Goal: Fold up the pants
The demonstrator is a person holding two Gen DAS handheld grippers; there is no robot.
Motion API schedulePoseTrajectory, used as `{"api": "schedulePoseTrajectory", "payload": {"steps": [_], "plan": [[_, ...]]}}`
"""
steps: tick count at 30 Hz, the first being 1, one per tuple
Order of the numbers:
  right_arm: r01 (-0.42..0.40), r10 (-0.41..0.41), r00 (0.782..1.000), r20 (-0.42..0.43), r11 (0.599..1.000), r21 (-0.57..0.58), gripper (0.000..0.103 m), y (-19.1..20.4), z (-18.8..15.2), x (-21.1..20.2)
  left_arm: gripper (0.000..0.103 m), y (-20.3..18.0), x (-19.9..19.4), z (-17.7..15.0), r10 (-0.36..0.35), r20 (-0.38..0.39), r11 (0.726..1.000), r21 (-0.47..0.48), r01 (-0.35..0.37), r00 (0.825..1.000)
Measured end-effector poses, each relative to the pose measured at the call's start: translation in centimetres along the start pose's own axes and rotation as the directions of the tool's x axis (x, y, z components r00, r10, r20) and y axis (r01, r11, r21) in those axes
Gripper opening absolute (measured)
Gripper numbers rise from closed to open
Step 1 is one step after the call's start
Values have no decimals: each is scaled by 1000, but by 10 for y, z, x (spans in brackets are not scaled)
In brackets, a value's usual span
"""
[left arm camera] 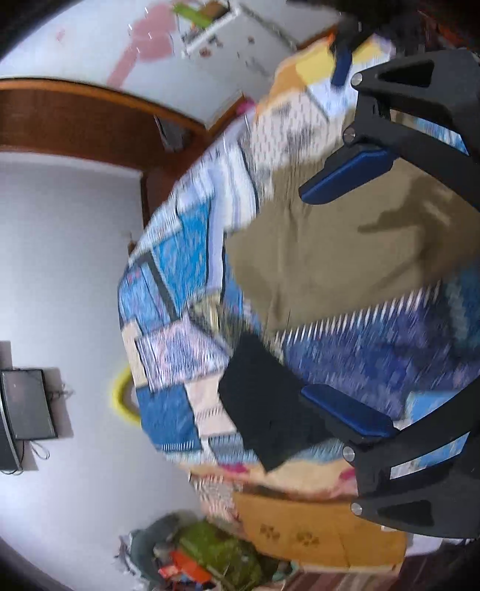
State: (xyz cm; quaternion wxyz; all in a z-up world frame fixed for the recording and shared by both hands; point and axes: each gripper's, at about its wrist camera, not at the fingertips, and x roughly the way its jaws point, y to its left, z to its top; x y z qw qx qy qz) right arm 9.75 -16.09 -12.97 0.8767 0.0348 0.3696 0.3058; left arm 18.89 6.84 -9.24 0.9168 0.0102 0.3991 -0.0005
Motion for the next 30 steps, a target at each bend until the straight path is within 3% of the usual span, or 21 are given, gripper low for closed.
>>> {"api": "schedulePoseTrajectory", "payload": {"steps": [6, 13, 16, 17, 19, 21, 30], "plan": [[0, 0, 1000, -12, 1000, 12, 83, -1, 9, 16, 99, 34, 75, 27, 67, -129, 998, 24, -64, 989], [-9, 11, 999, -52, 999, 36, 83, -8, 9, 34, 99, 39, 160, 41, 25, -254, 1000, 16, -21, 967], [-4, 7, 998, -55, 999, 53, 83, -14, 10, 35, 99, 31, 195, 31, 32, -340, 999, 38, -21, 940], [-3, 6, 998, -58, 998, 59, 83, -15, 11, 36, 99, 27, 211, 22, 28, -392, 998, 57, -6, 919], [3, 1, 999, -54, 997, 73, 83, -20, 12, 35, 100, 22, 227, 8, 29, -440, 996, 91, 12, 898], [8, -4, 999, -51, 997, 81, 83, -23, 13, 34, 100, 23, 222, 2, 24, -398, 996, 87, 12, 917], [27, -25, 999, -20, 996, 84, 83, -25, 13, 18, 100, 47, 185, -26, 69, -382, 997, 59, -50, 922]]}}
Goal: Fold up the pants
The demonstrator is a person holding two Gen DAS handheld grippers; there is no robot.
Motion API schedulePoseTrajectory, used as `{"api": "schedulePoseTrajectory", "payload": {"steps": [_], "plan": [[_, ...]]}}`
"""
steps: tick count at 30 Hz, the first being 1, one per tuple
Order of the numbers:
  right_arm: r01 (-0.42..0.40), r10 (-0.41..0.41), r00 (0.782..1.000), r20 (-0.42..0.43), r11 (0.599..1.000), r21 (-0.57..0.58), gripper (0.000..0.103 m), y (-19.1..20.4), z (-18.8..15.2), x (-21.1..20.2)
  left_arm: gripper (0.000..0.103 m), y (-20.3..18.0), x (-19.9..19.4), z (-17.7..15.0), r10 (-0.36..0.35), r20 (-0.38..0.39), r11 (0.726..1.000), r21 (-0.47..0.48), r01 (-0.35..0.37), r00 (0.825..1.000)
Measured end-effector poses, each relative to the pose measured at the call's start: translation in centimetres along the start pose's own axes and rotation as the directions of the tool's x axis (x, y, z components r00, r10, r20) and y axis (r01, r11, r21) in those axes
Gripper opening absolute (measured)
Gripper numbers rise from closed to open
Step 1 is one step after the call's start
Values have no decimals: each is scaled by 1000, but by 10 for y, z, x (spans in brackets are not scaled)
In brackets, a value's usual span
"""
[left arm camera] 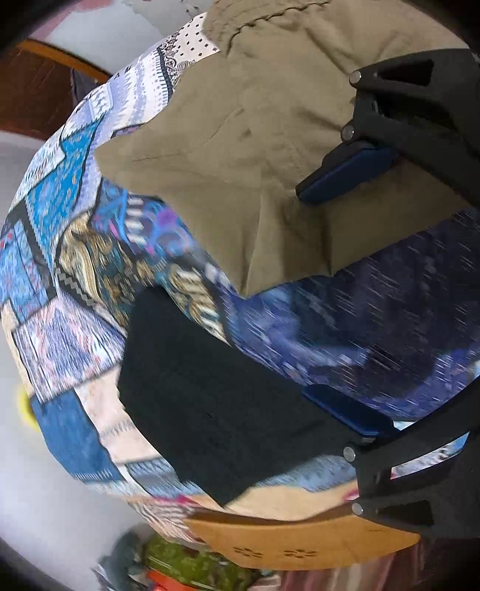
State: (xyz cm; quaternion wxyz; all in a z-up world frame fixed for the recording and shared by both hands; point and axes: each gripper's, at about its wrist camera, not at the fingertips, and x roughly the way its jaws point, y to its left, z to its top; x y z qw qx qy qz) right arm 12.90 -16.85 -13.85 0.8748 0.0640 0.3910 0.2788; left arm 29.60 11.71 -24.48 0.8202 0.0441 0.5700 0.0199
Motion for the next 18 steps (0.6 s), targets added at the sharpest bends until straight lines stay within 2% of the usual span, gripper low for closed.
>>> {"api": "schedulePoseTrajectory", "payload": {"steps": [5, 9, 12, 18], "plan": [[-1, 1, 1000, 4, 1000, -24, 83, 11, -5, -10, 100, 23, -20, -36, -7, -2, 996, -87, 7, 1000], [-8, 8, 1000, 5, 999, -42, 83, 19, -10, -16, 100, 37, -35, -75, -69, -14, 986, -152, 66, 997], [-11, 12, 1000, 13, 999, -52, 83, 24, -13, -19, 100, 38, -47, -96, -97, -16, 982, -165, 94, 995], [-6, 7, 1000, 22, 997, -72, 83, 31, -18, -21, 100, 10, -83, -131, -92, 67, 989, -110, 99, 994]]}}
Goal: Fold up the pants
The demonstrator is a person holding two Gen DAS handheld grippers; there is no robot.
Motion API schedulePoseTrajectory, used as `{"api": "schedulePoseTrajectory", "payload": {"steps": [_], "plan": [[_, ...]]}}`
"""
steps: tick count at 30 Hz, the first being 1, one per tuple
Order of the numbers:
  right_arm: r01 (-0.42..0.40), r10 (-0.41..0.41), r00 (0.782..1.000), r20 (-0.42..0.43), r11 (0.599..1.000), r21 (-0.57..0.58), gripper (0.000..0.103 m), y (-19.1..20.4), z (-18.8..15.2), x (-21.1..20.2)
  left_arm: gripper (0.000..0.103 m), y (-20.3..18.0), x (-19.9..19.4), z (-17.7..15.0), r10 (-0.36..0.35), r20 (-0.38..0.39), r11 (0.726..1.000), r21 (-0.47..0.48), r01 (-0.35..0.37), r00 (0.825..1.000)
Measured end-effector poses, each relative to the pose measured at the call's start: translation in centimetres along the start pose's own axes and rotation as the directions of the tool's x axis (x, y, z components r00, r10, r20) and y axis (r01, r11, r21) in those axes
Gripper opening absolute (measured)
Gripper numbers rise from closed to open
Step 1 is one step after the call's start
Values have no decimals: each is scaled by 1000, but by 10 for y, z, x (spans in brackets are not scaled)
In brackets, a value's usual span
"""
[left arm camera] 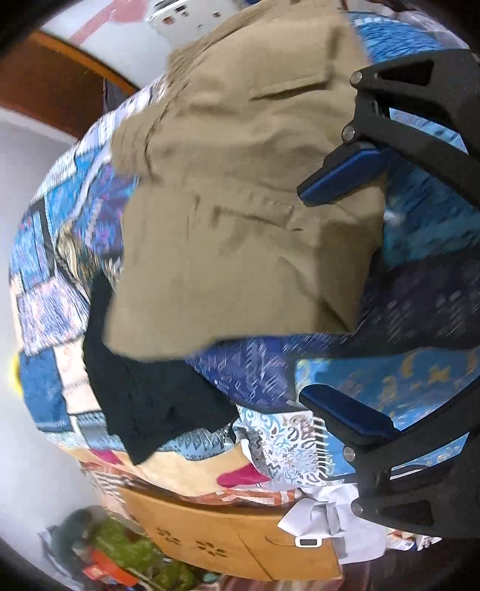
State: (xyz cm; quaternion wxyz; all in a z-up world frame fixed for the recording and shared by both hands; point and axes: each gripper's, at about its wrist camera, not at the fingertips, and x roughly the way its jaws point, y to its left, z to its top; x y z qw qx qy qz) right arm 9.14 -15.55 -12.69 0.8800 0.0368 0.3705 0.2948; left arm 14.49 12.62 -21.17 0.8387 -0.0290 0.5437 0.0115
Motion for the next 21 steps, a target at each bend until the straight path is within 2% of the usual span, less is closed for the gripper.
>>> {"api": "schedulePoseTrajectory", "payload": {"steps": [5, 7, 9, 12, 14, 17, 21], "plan": [[5, -5, 1000, -7, 1000, 5, 83, -3, -1, 4, 99, -5, -17, -7, -65, 32, 998, -21, 66, 997], [3, -3, 1000, -11, 1000, 10, 83, -6, 0, 7, 99, 0, -21, -5, -36, 57, 999, -30, 38, 998], [12, -12, 1000, -19, 1000, 1, 78, -7, 1, 12, 99, 4, -20, -5, 15, 61, 999, -33, -13, 998], [23, -23, 998, -66, 1000, 1, 68, -12, -1, 24, 100, 16, -5, -10, 82, 14, 996, -22, -81, 997], [14, -13, 995, -95, 1000, 8, 57, -15, -5, 30, 100, 25, -3, -14, 73, 13, 997, -33, -73, 997], [5, -4, 995, -96, 1000, 15, 57, -19, -9, 28, 100, 39, -5, -20, 92, 20, 995, -48, -91, 996], [33, -32, 997, -72, 999, 14, 57, -26, -9, 19, 99, 54, -5, -29, 93, 21, 992, -92, -91, 995]]}}
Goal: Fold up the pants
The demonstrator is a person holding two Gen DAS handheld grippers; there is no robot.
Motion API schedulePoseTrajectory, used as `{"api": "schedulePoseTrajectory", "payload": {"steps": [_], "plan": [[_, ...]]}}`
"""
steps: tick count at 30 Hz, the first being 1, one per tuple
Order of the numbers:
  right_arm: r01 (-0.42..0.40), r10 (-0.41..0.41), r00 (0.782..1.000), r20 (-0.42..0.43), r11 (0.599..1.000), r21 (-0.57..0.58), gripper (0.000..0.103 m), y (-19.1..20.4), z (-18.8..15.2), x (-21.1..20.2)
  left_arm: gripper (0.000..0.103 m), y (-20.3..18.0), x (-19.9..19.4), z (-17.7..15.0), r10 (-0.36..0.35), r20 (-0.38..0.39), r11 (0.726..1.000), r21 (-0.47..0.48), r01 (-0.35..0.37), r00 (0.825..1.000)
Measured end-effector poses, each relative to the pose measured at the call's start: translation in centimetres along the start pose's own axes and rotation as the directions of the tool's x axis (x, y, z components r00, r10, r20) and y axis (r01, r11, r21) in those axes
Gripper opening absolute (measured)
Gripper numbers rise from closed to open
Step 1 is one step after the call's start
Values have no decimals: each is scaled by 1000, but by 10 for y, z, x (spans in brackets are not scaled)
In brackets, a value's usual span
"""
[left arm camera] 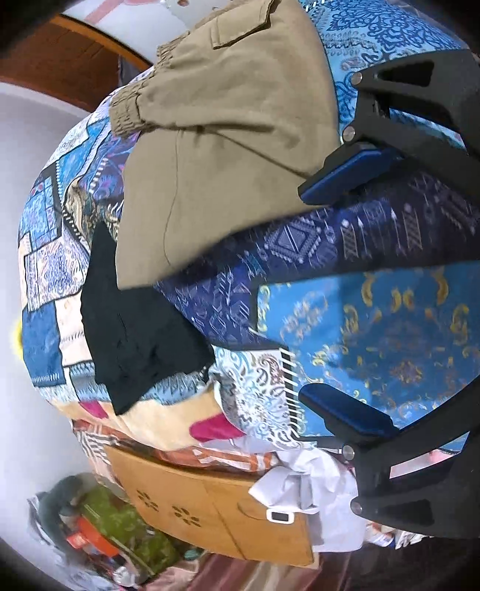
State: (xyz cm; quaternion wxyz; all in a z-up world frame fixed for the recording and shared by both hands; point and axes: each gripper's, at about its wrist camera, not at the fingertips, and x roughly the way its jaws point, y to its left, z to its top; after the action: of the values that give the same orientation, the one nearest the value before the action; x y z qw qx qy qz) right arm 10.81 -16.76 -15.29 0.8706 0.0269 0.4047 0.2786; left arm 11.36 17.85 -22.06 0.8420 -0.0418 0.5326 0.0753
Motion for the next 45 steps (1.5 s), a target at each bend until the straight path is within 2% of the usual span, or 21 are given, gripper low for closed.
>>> {"api": "schedulePoseTrajectory", "payload": {"steps": [3, 6, 11, 12, 14, 16, 18, 19, 22, 24, 26, 31, 34, 35, 36, 37, 39, 40, 41, 43, 45], "plan": [[24, -24, 1000, 11, 999, 28, 57, -11, 2, -5, 98, 6, -11, 3, 22, 34, 1000, -17, -22, 999], [31, -32, 999, 34, 999, 31, 57, -14, 13, -11, 98, 2, -30, 14, -10, 103, 1000, -18, 12, 995], [-22, 25, 997, 72, 999, -46, 56, 5, 40, -10, 98, -33, -51, 47, -94, 231, 996, 20, 92, 969], [-36, 41, 997, 69, 997, -62, 54, 9, 44, -6, 91, -44, -52, 54, -111, 243, 994, 44, 104, 964], [-66, 71, 996, 47, 993, -97, 39, 18, 52, 5, 73, -65, -48, 65, -145, 228, 988, 91, 127, 963], [-83, 85, 996, 8, 986, -147, 24, 29, 59, 20, 46, -88, -38, 75, -196, 181, 974, 146, 170, 964], [-81, 78, 997, -22, 978, -193, 20, 35, 61, 33, 31, -106, -29, 78, -226, 142, 962, 190, 198, 964], [-76, 68, 997, -44, 974, -213, 19, 38, 61, 42, 29, -119, -22, 80, -233, 118, 953, 224, 203, 965], [-54, 27, 993, -118, 971, -232, 17, 33, 58, 64, 29, -138, 2, 78, -157, 78, 951, 283, 129, 984], [-26, -9, 988, -153, 973, -230, 17, 23, 53, 74, 30, -136, 15, 77, -147, 63, 951, 285, 124, 987], [-35, 3, 987, -161, 980, -195, 13, 12, 52, 72, 32, -131, 14, 80, -143, 65, 953, 277, 120, 988], [-33, 14, 992, -127, 989, -147, 12, 3, 50, 45, 32, -110, -2, 76, -152, 96, 966, 223, 127, 984], [12, -25, 996, -83, 988, -155, 17, 2, 50, 27, 33, -88, -15, 73, -116, 142, 980, 178, 90, 983], [20, -32, 997, -76, 988, -151, 18, 1, 51, 24, 35, -81, -18, 73, -106, 149, 983, 165, 81, 983], [29, -39, 997, -68, 990, -138, 20, -3, 52, 21, 43, -73, -22, 73, -97, 155, 986, 151, 74, 983], [35, -43, 997, -62, 992, -123, 25, -5, 53, 18, 56, -66, -24, 73, -89, 162, 988, 137, 67, 983], [45, -50, 997, -53, 995, -91, 47, -11, 55, 16, 70, -47, -28, 72, -60, 186, 994, 96, 42, 981], [56, -60, 997, -47, 996, -68, 69, -15, 54, 16, 78, -43, -28, 72, -48, 188, 996, 85, 32, 981], [63, -65, 997, -44, 997, -52, 83, -18, 54, 17, 81, -35, -26, 71, -31, 178, 998, 68, 19, 984], [52, -54, 997, -53, 998, -25, 85, -22, 52, 22, 89, -24, -18, 69, -32, 148, 999, 36, 27, 988], [34, -34, 996, -85, 999, 2, 85, -25, 49, 31, 90, -17, -10, 67, -56, 119, 998, 15, 55, 991]]}}
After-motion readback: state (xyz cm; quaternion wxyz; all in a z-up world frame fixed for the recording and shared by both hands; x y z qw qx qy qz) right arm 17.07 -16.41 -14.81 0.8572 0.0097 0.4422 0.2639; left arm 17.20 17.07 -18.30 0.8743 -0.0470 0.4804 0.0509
